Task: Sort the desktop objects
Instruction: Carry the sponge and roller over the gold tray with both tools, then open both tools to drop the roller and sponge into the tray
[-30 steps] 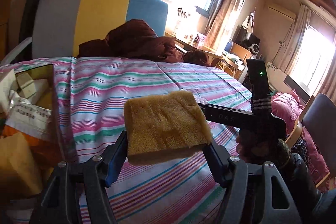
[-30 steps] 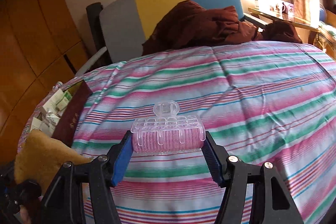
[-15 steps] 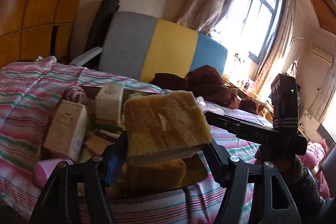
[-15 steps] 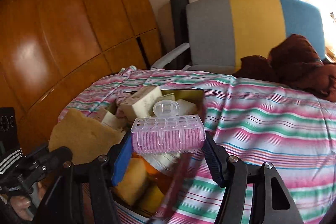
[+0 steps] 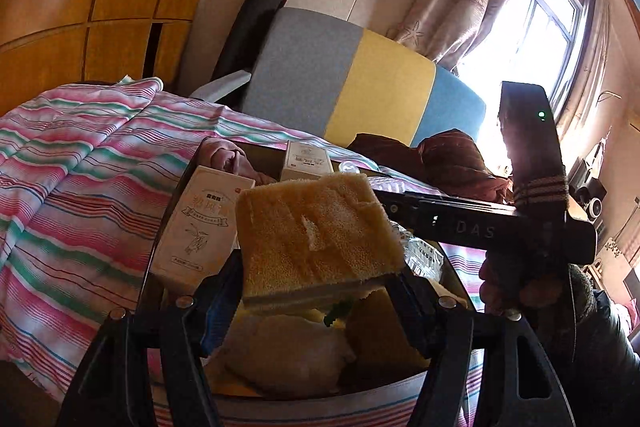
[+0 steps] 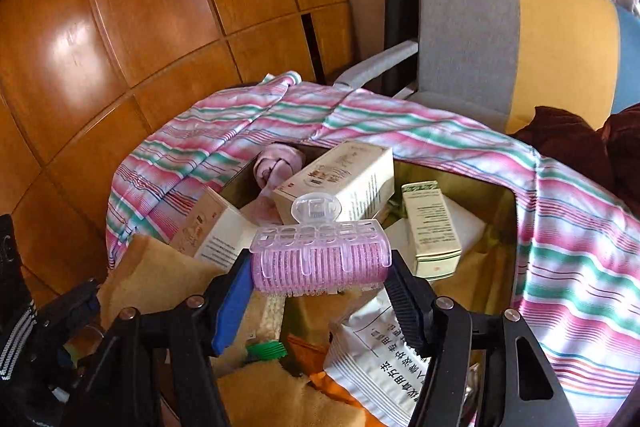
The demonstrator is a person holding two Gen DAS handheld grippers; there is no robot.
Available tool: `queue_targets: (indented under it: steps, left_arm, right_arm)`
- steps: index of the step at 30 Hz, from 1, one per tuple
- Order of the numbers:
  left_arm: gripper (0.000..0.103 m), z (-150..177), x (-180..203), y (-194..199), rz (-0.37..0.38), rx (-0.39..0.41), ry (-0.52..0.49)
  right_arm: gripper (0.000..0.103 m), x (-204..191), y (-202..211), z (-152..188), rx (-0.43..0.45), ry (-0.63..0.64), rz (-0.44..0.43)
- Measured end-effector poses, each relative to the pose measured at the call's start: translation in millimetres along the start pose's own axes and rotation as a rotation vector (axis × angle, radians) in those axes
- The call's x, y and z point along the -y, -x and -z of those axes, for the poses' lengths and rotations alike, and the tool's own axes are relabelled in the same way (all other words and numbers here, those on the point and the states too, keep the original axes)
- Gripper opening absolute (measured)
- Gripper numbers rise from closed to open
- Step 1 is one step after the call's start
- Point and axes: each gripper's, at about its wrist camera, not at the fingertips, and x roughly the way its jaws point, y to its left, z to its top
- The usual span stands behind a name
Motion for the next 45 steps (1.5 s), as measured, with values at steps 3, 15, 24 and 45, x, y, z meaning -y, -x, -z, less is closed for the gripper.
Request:
queue_targets:
  steps: [3, 15, 24, 45]
  left_arm:
    - [0.071, 2, -2, -8, -0.012, -0.026, 0.000]
    - [0.073, 5, 2, 11, -0.074, 0.020, -0.014]
    - [0.069, 0, 21, -16, -0.105, -0.024, -0.117]
    - [0.083, -11, 9, 12, -0.101, 0.041, -0.035]
  right_arm:
    - [0.066, 4, -9, 1, -0.021, -0.012, -0.003]
    - [0.066, 22, 6, 12, 0.025, -0.090, -0.009]
    - [0.066, 25, 55, 34, 0.133, -0.111, 0.020]
    - [0.067, 24, 95, 77, 0.192, -0.148, -0.017]
